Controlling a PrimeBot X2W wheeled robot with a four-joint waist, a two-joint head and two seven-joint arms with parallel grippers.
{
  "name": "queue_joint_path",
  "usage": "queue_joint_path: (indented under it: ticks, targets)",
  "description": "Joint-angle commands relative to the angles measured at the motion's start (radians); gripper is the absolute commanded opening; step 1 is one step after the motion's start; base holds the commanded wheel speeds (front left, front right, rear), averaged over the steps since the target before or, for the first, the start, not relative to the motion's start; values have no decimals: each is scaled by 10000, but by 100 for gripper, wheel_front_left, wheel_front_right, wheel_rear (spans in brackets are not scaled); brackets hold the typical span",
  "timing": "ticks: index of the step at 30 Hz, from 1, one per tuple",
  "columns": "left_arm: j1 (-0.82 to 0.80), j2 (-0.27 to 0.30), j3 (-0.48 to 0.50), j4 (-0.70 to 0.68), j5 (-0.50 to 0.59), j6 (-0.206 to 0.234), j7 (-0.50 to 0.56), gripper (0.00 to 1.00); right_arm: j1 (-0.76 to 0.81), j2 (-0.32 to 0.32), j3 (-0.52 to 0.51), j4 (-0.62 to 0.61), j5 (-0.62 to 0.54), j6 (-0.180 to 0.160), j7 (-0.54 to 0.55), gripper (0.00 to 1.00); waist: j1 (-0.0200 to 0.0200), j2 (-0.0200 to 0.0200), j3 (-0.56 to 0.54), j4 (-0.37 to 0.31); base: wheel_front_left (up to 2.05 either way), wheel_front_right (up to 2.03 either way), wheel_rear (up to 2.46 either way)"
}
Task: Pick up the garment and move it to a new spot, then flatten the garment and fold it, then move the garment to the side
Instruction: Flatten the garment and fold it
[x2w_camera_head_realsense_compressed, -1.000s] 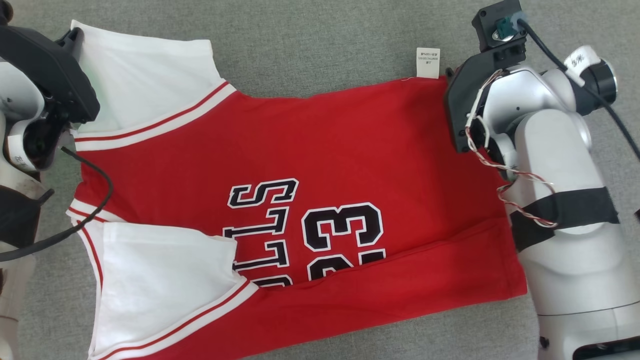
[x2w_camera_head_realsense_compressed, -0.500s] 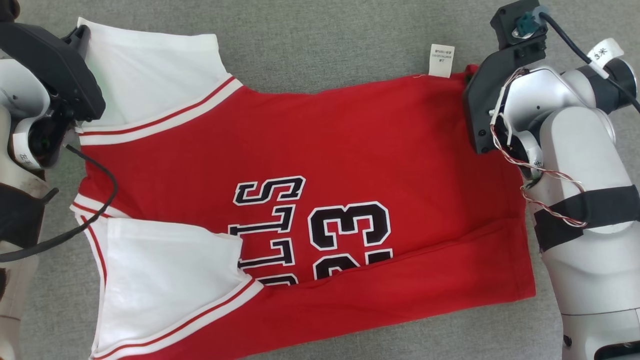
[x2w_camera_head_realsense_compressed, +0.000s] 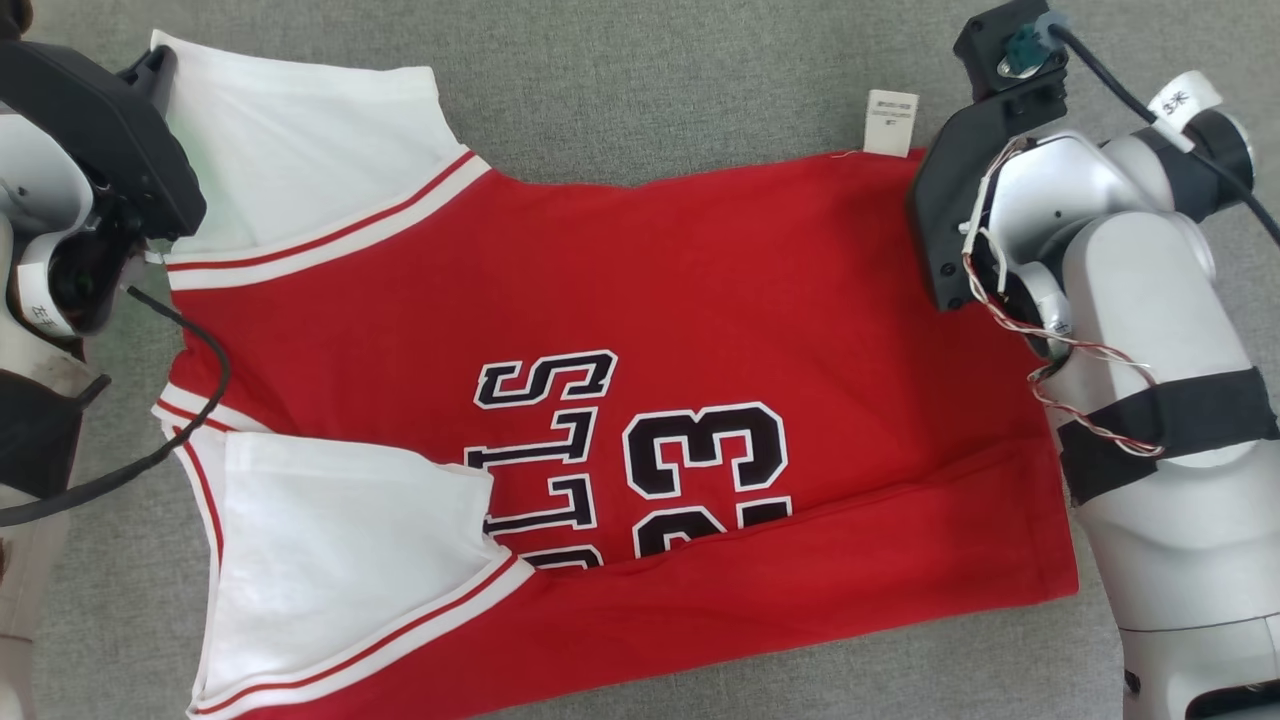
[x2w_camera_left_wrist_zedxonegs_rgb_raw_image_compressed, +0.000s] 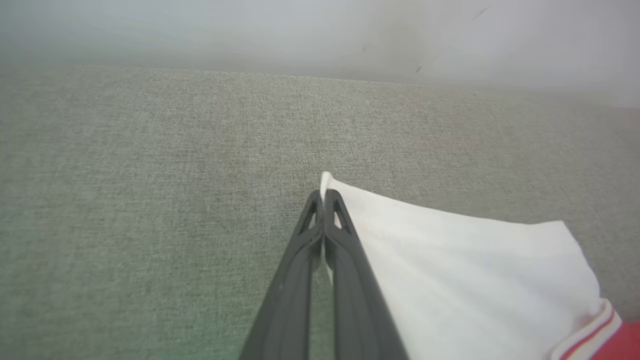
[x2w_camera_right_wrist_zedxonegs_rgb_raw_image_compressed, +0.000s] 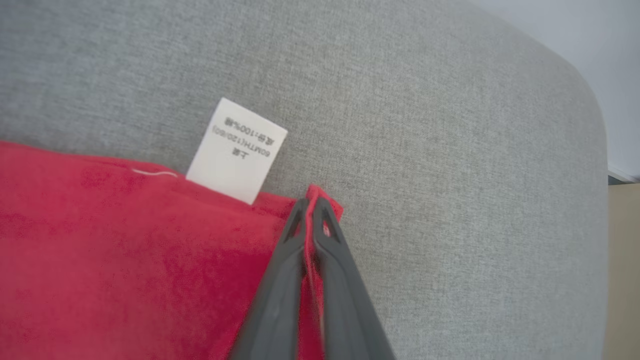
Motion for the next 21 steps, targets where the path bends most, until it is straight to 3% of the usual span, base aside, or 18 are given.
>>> queue_joint_path:
  ticks: [1, 8, 15, 21]
  targets:
    - [134, 70, 12, -54, -42, 80, -94, 0, 65, -57, -50, -108, 63, -27, -122, 0, 0, 0, -32, -6, 0, 0, 0]
    - [184, 135, 289, -283, -207, 97, -617, 0, 584, 295, -1456, -414, -256, -27, -1477, 0, 0, 0, -298, 75, 0, 0, 0]
    - [484, 288, 396, -285, -294, 275, -730, 0, 1068, 1001, -3895, 139, -463, -27, -2272, 0, 0, 0, -502, 278, 0, 0, 0]
    - [778, 217, 686, -558, -604, 175, -1193, 0, 991, 1143, -4050, 449, 18, -27, -2966, 0, 0, 0, -796, 386, 0, 0, 0]
